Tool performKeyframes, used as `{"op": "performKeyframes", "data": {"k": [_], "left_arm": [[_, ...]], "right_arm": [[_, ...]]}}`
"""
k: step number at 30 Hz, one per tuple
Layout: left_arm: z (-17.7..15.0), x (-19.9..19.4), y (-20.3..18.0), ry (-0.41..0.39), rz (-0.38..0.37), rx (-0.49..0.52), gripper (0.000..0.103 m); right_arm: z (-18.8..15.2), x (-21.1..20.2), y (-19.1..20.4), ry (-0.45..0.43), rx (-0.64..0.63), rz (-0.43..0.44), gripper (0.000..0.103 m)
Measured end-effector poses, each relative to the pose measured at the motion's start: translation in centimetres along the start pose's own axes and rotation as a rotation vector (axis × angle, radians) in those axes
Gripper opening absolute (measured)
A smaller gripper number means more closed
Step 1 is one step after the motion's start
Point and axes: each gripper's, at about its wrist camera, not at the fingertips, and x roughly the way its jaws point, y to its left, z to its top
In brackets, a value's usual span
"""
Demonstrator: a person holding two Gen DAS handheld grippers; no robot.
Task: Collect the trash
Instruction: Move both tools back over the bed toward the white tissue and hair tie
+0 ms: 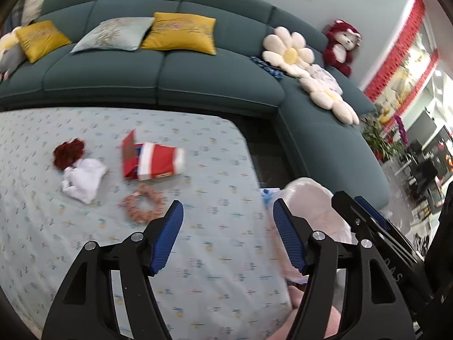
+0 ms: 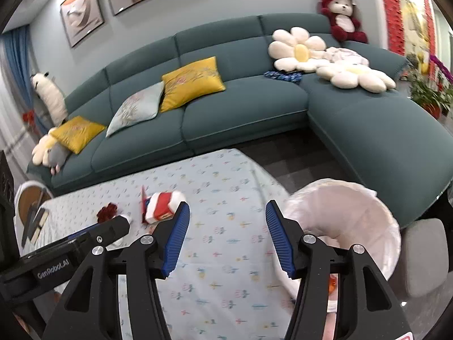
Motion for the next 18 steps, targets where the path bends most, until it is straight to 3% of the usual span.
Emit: {"op": "performKeyframes", "data": {"k": [16,18], "left_arm": [[0.1,0.7,12.6,0.021,0.136,-0.158,0.064],[0.2,1.0,13.9,0.024,0.162,-0.162,0.068]], "right_arm": [[-1.8,6.3,9.0,0.124,-0.107,0.062,0.055],[-2.1,7.5,10.0,0.146,-0.114,0.070,0.055]]}}
